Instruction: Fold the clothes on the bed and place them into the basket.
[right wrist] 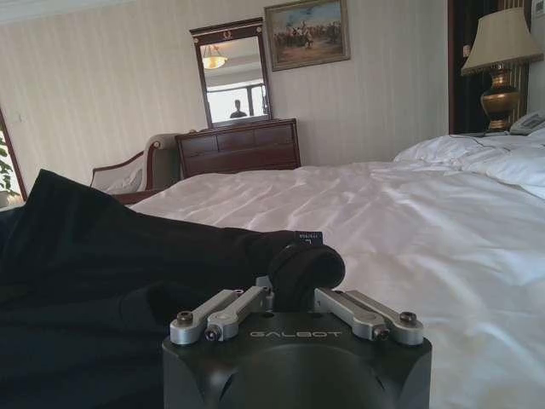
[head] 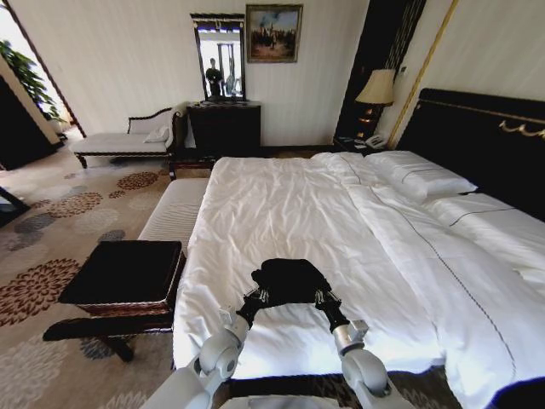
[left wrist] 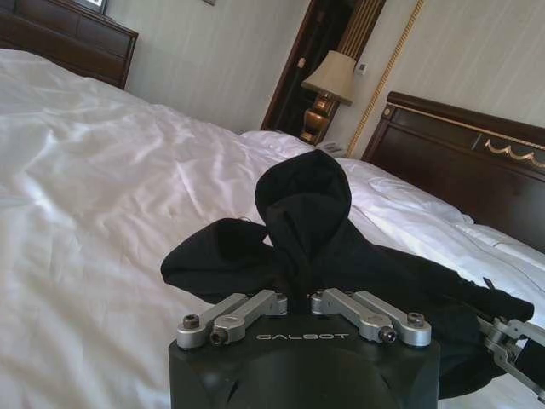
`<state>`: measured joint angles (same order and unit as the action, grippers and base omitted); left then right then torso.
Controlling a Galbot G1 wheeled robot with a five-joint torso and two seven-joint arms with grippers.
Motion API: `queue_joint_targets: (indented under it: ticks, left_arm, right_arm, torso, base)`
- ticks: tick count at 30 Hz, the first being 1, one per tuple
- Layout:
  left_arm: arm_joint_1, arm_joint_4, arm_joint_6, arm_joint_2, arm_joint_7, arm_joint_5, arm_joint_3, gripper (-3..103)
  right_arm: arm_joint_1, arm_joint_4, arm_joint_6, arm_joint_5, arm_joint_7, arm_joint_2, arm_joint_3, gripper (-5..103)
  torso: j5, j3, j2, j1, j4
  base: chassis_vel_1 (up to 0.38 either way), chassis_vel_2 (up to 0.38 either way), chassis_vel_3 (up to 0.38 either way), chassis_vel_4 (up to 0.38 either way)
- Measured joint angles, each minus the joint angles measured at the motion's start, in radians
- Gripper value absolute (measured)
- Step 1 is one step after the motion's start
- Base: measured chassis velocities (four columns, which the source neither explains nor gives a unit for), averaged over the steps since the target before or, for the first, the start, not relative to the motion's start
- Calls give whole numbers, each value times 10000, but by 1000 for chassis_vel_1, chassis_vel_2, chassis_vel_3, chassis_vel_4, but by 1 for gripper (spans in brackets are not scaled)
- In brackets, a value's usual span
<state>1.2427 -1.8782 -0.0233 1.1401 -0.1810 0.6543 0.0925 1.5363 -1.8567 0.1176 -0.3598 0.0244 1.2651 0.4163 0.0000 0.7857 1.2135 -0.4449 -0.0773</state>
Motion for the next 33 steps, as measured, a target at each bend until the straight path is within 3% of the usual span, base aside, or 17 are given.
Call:
queue_joint_targets:
  ticks: [33]
  left_arm:
    - [875, -653, -25, -345, 94, -138, -628, 7]
  right_arm:
    - [-101, -111, -120, 262, 175, 200, -254, 7]
  torso:
    - [0, 0, -2, -1, 1]
  base:
    - [94, 96, -95, -100]
